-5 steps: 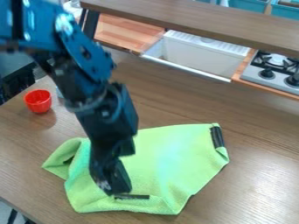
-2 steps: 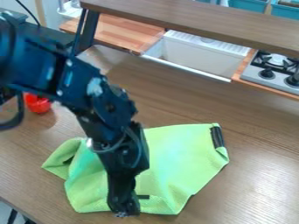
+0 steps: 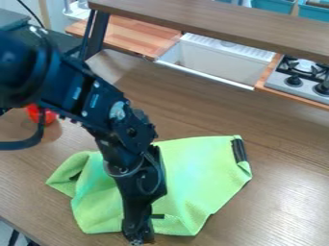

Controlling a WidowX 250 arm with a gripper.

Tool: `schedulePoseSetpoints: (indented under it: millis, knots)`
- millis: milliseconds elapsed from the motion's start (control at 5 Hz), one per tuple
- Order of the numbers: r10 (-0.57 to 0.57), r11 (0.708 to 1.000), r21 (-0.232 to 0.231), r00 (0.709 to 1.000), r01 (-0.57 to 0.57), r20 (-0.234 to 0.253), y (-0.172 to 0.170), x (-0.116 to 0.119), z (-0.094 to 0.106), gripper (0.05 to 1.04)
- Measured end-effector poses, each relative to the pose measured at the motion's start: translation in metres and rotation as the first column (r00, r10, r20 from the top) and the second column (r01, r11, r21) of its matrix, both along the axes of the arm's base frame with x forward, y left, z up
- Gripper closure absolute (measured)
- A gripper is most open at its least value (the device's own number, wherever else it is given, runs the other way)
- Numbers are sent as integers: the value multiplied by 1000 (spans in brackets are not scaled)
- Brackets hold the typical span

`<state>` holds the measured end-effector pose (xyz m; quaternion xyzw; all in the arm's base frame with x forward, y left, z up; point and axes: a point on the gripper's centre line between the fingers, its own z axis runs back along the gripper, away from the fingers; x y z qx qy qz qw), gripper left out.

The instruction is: Unfold the cloth from bottom right to top left

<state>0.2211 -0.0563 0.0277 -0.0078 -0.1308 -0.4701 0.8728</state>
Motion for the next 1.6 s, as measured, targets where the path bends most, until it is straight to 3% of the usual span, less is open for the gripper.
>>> schedulePoseSetpoints:
  millis: [600, 1200, 1400, 1600]
  knots:
    - [1, 1000, 24, 999, 0, -39, -1, 1, -19, 84]
    - [-4, 1000, 18, 998, 5, -58, -3, 0, -25, 84]
    - [-15, 1000, 20, 998, 16, -64, -3, -1, -26, 133]
    - [-20, 1000, 22, 998, 21, -64, -4, -2, -26, 411]
